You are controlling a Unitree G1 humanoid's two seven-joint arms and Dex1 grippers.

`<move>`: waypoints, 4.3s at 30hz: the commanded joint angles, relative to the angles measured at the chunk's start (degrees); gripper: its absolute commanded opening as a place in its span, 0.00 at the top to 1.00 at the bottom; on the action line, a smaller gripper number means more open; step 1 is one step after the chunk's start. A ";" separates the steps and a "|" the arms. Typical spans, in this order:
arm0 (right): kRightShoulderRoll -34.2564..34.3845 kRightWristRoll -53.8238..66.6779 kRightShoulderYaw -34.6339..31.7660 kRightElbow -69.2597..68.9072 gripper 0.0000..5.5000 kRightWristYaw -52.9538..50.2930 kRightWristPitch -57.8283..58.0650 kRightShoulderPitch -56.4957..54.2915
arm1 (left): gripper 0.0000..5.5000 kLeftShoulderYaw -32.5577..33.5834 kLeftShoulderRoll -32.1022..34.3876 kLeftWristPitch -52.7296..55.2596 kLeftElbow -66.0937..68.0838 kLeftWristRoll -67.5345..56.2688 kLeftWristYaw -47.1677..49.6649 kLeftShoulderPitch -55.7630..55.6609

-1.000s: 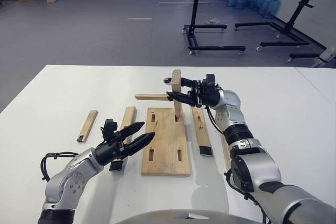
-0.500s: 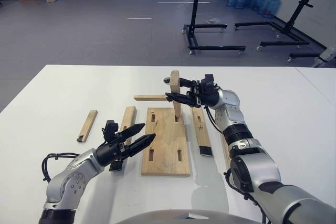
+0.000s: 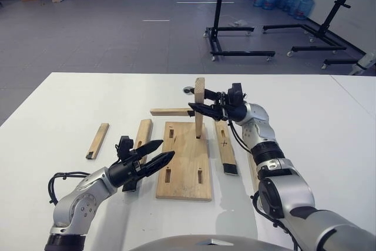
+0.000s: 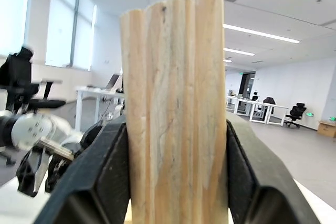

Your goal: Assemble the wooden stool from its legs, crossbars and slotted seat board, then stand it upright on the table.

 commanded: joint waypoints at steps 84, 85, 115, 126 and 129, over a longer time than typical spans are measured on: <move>-17.75 6.77 -7.60 -72.09 0.17 -88.61 102.75 39.50 | 0.02 -3.61 -27.35 -22.98 -14.29 30.91 56.67 9.23; -18.42 8.32 -7.41 -71.70 0.20 -89.43 102.75 40.01 | 0.02 -3.91 -27.13 -22.83 -14.41 30.95 56.69 9.43; -14.59 24.53 -14.96 -55.66 0.63 -55.15 47.18 12.55 | 0.02 4.58 -11.44 -14.84 -9.64 0.25 23.19 -7.06; -15.60 18.51 10.95 -60.43 0.63 -23.41 43.59 24.98 | 0.02 3.16 -0.29 4.45 -14.65 -26.29 5.37 -4.46; -14.64 15.62 14.06 -57.61 0.63 -20.70 41.78 24.23 | 0.02 1.94 -0.61 4.98 -14.48 -25.90 5.62 -5.02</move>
